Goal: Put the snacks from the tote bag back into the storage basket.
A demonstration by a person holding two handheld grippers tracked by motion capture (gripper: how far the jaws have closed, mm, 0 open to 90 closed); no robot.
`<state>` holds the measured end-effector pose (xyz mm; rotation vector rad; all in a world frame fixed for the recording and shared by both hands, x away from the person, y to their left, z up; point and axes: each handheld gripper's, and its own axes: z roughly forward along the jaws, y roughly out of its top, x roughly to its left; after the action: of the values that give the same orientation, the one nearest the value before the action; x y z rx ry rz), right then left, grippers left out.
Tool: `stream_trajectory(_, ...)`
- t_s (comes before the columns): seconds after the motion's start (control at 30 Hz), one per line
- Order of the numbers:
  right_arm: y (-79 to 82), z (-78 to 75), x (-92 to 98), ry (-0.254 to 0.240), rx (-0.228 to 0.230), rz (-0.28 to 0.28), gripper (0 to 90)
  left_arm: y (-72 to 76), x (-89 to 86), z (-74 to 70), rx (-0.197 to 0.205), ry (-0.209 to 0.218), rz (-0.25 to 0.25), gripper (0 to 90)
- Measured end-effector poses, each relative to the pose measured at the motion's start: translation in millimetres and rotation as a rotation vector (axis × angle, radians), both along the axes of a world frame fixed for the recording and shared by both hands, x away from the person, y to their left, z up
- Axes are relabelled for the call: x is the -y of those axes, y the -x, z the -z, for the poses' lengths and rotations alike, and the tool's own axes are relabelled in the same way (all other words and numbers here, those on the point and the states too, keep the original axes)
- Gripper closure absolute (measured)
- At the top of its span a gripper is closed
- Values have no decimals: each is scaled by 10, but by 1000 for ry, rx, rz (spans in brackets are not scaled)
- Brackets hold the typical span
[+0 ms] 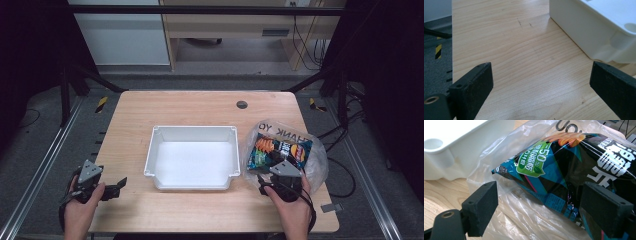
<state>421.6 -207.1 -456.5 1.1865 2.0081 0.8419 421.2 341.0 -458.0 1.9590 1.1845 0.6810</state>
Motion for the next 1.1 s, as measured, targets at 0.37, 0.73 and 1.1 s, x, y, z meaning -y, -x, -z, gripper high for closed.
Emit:
stream_trajectory(0.37, 2, -6, -1, 12, 2, -14, 148, 4, -10, -21, 8, 5, 4, 49)
stream_trajectory(0.73, 25, -36, -13, 28, 49, -21, 162, 56, -9, -66, 91, -1, -21, 48)
stream_trajectory(1.1, -26, -274, 66, 36, -20, -34, 123, 93, -20, -92, 107, 34, -22, 46)
